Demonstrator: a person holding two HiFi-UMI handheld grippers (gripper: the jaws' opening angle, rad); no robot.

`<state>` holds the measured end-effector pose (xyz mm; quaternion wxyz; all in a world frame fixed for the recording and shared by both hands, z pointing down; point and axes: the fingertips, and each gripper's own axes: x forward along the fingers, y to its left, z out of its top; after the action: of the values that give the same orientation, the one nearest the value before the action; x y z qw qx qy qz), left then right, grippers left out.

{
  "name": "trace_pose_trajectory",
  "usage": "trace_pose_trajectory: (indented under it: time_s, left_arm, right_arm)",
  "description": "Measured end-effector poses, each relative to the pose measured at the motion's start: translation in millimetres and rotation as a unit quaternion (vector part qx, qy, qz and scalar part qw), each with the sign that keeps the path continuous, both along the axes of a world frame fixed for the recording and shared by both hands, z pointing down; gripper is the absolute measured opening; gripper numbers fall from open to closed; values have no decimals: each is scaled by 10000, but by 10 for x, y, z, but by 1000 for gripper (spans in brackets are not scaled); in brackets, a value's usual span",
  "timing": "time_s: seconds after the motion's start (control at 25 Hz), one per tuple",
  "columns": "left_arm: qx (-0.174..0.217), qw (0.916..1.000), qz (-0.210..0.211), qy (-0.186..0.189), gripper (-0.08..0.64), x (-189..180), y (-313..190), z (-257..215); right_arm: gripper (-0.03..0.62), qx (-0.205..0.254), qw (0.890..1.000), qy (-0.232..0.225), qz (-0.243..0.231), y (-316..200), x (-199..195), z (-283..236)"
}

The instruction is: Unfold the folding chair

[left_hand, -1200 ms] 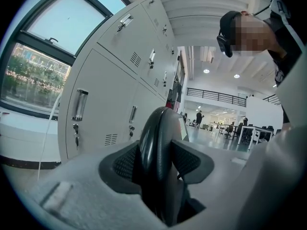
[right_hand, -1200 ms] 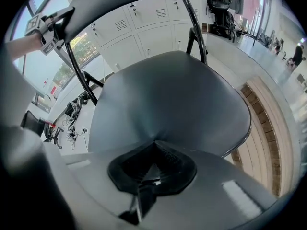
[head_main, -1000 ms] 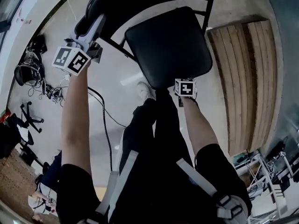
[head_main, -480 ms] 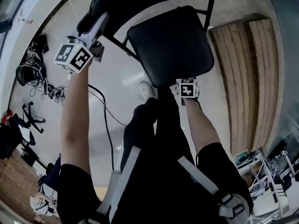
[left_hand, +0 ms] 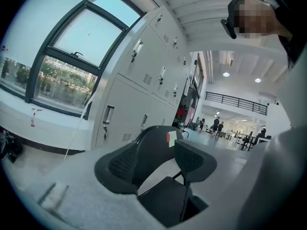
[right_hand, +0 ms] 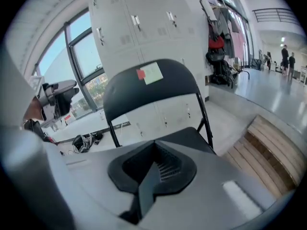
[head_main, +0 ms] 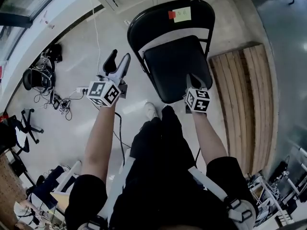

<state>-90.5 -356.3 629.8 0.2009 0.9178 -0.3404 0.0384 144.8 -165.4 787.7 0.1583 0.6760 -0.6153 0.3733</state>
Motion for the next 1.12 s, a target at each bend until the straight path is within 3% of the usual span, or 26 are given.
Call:
trace_pose_trajectory:
  time_s: [0.2,0.4,0.52,0.68,0.84,1.12]
  left_arm:
    - [228,9995,219,-93,242,-273,507,-623]
    - [511,9978,380,-180,228,-438,975,-1084]
    - [720,9973,136,30,61,-529,1182,-1399]
    - [887,9954,14,364,-2,-664,1485,-1736]
    - [853,9938,-274,664,-2,-818,1683,-1919]
    - [1048,9881,-871,714,-2,-689,2191,-2095]
  right_arm:
    - [5,708,9973,-33,-192,-10,-263,-1088]
    - [5,1525,9872,95,-461,-54,-455,-2090]
    - [5,1965,9792,70,-498,-79,-483,-2555]
    - [5,2368,9700,-34,-558,-66,-555,-2960]
    - [5,2671,9609,-172,-709,-8,-621,-3249]
    - [5,2942,9487,-101,-1153,530,-325,-3590]
